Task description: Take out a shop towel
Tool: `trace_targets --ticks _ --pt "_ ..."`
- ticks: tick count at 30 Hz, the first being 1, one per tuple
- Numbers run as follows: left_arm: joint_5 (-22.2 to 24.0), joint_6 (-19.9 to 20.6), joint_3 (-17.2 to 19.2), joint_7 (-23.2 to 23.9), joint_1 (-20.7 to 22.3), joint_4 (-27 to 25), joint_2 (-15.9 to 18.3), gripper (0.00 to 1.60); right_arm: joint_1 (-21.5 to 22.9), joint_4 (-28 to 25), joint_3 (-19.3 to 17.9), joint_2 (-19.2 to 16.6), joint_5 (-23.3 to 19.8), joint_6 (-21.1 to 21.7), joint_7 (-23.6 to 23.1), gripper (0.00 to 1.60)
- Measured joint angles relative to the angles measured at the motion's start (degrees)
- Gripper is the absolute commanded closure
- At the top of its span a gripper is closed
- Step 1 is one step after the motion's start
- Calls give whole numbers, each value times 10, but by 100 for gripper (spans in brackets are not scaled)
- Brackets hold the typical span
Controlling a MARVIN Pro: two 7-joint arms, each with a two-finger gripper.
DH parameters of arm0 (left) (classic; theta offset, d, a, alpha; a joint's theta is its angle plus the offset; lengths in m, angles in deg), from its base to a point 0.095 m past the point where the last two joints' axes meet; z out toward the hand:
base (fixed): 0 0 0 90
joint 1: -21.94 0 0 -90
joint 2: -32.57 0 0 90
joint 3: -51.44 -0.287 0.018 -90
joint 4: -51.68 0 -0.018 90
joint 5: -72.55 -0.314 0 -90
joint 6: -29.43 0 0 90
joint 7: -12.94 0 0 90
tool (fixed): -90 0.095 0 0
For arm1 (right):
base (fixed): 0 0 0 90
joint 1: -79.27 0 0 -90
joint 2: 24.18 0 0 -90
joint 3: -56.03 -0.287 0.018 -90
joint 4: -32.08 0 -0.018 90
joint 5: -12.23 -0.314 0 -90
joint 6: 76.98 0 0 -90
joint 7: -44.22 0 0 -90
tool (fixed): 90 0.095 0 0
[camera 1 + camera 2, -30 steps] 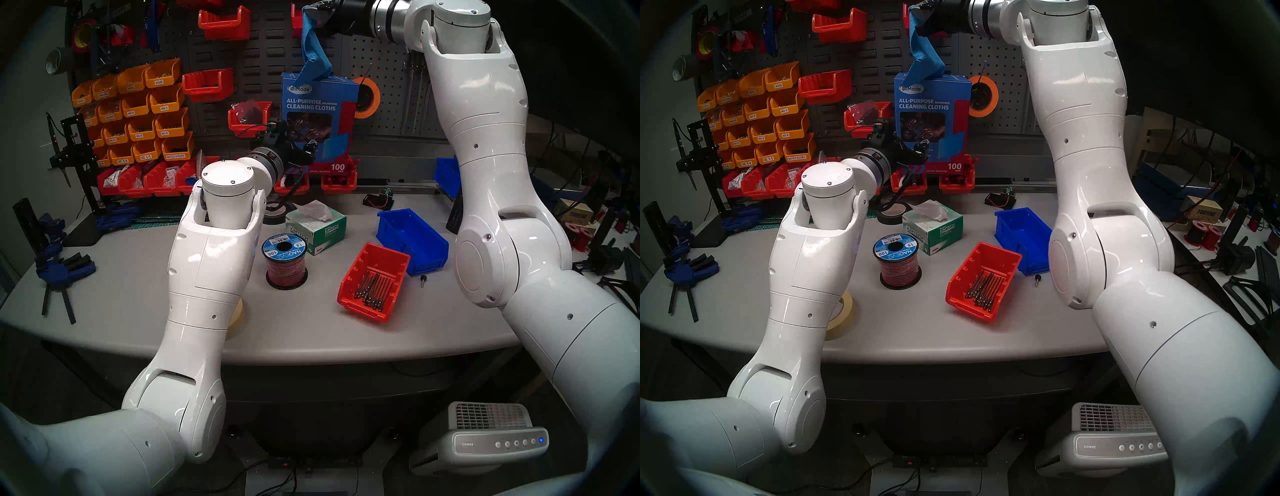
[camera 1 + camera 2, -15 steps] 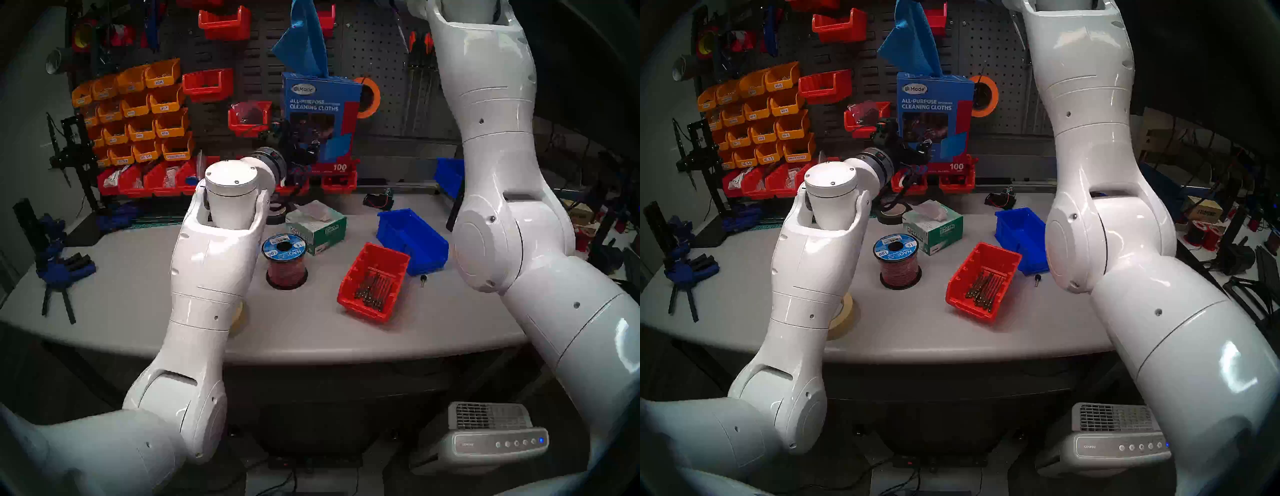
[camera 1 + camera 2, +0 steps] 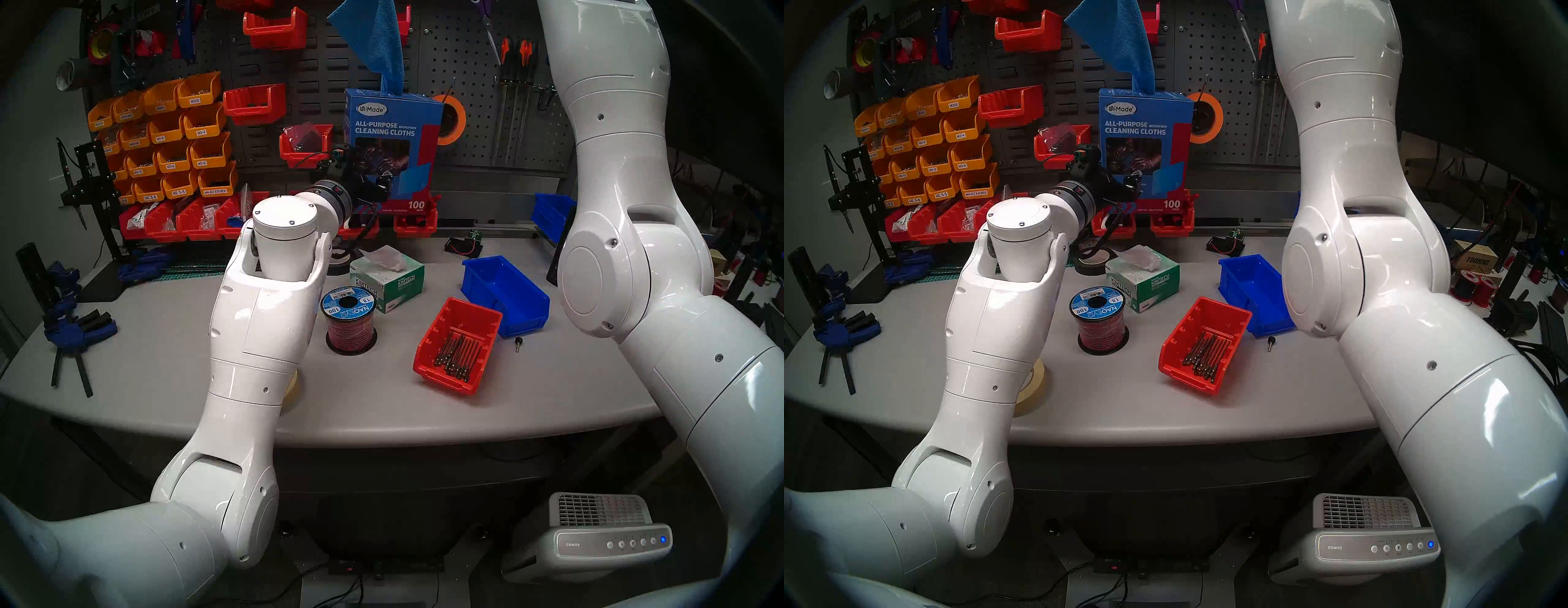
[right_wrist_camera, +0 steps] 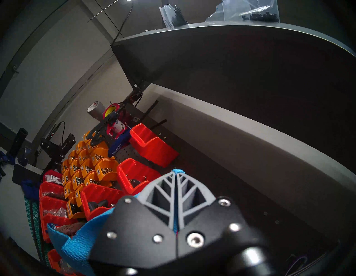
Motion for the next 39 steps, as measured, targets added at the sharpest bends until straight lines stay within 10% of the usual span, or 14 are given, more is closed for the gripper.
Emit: trace_targets --ticks 39 --pt "12 13 26 22 -25 -80 27 0 114 204 -24 -25 -8 -91 -114 160"
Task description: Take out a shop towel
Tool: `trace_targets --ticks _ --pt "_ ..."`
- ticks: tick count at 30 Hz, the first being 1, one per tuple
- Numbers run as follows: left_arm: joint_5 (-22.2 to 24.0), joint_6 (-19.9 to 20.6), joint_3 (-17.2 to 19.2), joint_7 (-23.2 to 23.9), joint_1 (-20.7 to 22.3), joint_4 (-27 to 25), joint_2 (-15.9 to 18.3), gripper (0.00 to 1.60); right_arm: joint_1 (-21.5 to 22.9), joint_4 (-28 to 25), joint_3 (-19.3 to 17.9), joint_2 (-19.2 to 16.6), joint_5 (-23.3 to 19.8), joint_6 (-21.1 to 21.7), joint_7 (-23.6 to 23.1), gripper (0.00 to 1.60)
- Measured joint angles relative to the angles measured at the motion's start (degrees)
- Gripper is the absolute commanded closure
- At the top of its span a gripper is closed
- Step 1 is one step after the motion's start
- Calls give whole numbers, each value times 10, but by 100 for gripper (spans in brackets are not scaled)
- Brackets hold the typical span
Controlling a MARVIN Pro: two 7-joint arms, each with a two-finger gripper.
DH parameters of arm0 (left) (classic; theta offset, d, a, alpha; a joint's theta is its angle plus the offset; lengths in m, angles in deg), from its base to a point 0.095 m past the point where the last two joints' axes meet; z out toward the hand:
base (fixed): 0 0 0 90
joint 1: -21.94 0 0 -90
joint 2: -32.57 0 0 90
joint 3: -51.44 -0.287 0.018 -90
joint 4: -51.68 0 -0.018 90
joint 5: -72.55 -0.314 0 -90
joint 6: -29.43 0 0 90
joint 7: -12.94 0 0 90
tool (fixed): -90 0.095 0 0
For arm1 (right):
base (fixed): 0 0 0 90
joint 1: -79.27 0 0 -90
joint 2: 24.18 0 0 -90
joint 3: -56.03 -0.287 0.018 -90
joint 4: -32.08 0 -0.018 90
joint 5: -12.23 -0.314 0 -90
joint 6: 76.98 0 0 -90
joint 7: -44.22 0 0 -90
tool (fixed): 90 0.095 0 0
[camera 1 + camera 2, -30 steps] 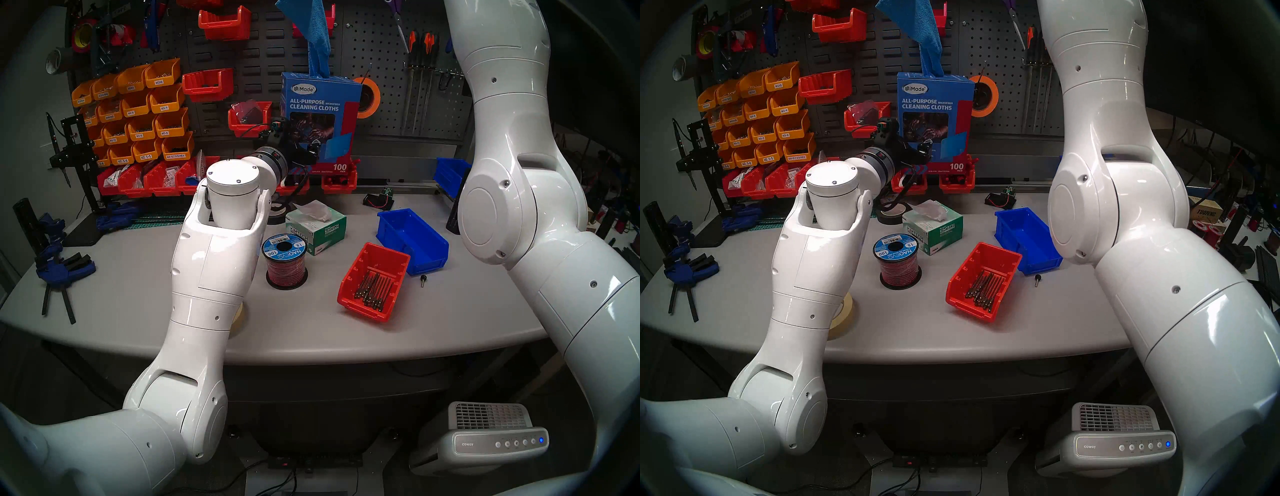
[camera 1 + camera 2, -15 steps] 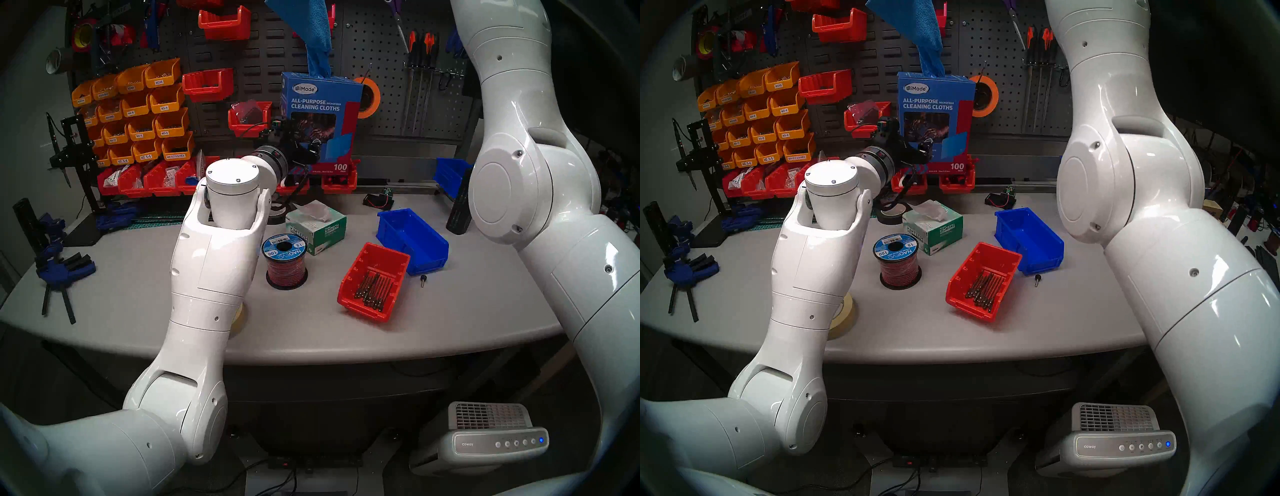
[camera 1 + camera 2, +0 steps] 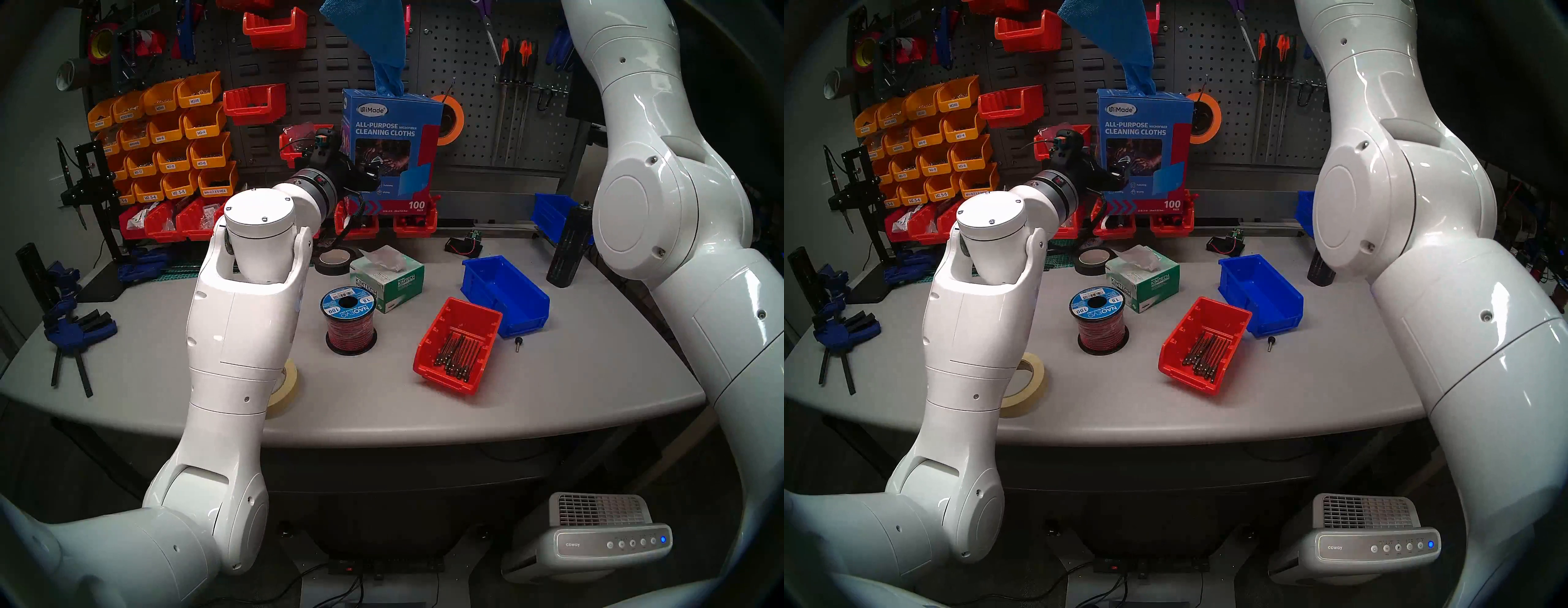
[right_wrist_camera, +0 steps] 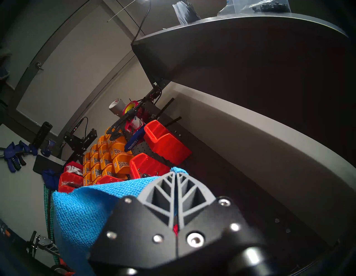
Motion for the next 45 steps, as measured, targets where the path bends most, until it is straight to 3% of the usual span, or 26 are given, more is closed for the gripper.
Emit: trace_targets --ticks 14,25,32,45 --pt "24 6 37 24 -17 -66 15 0 15 45 -4 -5 -2 -36 -1 160" --pt "67 24 63 62 20 -111 14 0 17 51 -5 -10 -2 -47 -1 160" --pt "78 47 61 77 48 -90 11 0 19 53 -5 -12 -2 -50 -4 160" --pt "75 54 37 72 93 -22 -1 0 21 51 -5 -13 -3 -53 -11 160"
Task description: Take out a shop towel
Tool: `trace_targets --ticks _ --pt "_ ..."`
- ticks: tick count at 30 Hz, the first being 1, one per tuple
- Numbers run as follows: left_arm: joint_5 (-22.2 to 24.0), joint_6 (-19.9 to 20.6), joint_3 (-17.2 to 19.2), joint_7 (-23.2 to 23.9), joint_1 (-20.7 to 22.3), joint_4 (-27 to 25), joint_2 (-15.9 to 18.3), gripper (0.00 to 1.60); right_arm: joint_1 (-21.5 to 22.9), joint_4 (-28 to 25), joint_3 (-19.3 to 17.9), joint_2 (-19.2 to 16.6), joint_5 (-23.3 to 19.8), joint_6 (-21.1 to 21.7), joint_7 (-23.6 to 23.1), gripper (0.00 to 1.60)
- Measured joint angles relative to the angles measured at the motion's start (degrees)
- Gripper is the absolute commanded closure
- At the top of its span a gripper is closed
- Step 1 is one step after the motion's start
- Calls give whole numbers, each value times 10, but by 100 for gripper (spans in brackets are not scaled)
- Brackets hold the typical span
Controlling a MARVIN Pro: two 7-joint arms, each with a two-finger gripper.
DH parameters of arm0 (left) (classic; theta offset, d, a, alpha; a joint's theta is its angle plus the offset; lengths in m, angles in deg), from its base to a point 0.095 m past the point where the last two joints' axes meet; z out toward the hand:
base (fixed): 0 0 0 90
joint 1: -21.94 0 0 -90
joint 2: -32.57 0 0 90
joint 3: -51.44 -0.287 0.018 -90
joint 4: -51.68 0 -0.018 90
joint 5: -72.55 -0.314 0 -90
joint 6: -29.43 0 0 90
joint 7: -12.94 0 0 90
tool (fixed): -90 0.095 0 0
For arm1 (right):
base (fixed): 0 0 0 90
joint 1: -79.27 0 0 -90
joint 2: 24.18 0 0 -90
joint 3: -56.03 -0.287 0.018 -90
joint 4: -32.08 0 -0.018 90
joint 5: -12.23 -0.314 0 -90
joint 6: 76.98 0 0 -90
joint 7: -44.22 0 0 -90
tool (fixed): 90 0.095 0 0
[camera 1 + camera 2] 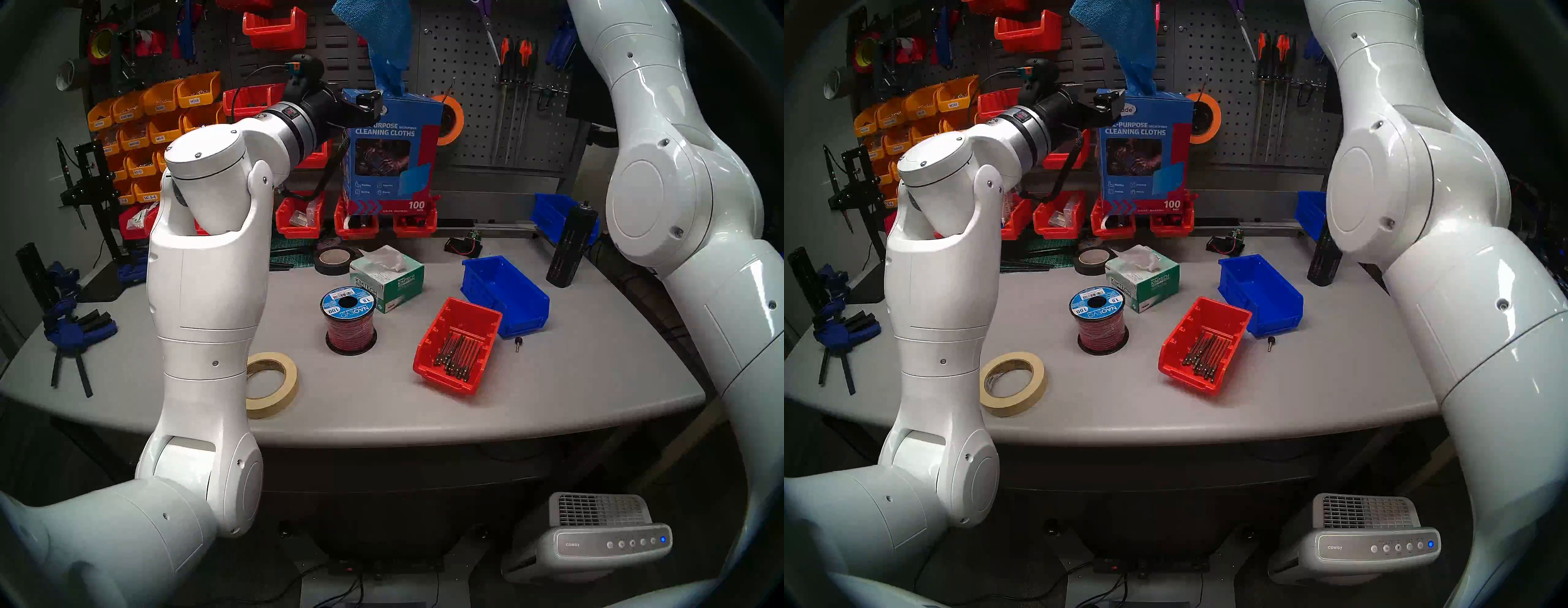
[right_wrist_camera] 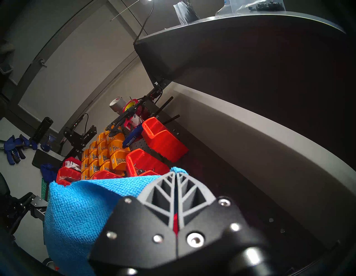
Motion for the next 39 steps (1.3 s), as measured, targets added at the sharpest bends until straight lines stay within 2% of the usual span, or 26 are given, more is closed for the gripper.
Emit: trace_targets --ticks 27,39 --pt "-41 7 -10 -35 86 84 -24 0 1 -8 -1 -9 -1 -4 -18 160" --pt "-49 19 -11 -43 125 142 -41 0 1 -16 -1 -13 -2 -5 -27 160"
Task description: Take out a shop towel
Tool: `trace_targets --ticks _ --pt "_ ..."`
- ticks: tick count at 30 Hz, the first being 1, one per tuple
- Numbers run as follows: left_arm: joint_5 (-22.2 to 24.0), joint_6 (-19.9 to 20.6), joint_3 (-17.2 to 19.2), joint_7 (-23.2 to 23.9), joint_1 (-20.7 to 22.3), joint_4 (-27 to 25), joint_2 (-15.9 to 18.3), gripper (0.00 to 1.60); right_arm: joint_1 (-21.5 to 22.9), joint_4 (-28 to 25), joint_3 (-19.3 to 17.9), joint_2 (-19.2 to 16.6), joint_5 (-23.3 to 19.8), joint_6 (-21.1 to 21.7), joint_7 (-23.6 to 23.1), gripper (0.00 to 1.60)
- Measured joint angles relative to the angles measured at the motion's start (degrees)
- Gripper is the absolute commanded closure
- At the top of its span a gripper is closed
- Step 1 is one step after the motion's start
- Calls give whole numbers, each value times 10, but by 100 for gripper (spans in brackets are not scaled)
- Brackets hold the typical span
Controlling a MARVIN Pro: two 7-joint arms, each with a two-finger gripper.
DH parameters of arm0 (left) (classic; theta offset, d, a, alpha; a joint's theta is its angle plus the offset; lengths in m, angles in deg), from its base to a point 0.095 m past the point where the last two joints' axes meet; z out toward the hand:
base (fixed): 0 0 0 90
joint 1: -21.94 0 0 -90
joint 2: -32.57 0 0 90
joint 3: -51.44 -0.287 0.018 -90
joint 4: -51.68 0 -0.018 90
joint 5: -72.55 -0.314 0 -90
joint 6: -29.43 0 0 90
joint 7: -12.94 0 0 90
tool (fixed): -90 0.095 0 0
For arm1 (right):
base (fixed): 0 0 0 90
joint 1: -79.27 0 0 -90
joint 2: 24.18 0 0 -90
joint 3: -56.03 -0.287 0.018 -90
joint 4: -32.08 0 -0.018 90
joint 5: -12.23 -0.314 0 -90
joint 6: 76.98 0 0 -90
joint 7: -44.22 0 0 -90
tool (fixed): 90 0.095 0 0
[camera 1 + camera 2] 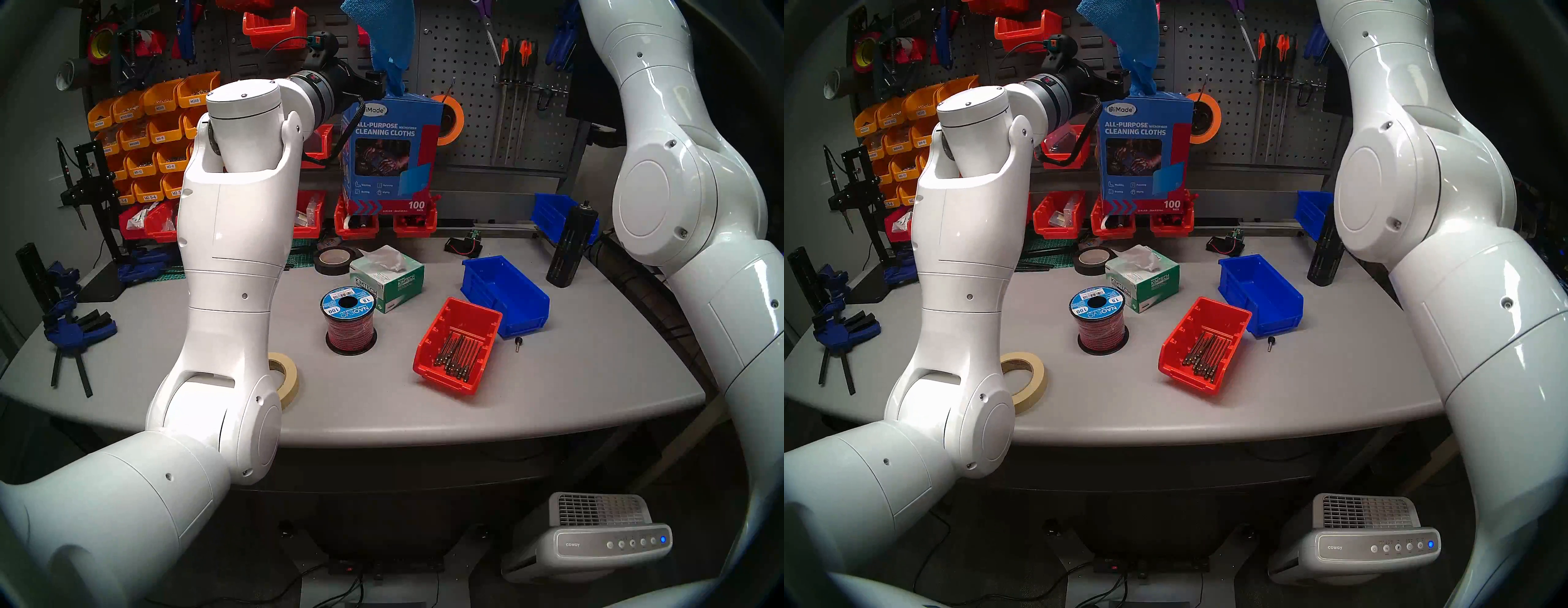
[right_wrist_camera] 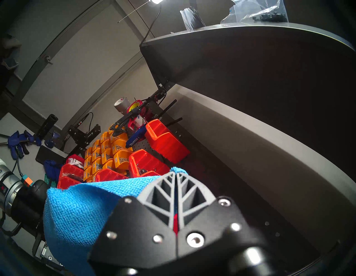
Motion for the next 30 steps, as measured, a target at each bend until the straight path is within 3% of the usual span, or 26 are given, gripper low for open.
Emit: trace_targets --ticks 16,30 --pt "10 19 3 5 47 52 -22 0 0 -8 0 -3 0 0 -11 160" --pt "13 40 3 22 93 132 -31 0 0 -12 1 -3 0 6 -16 160"
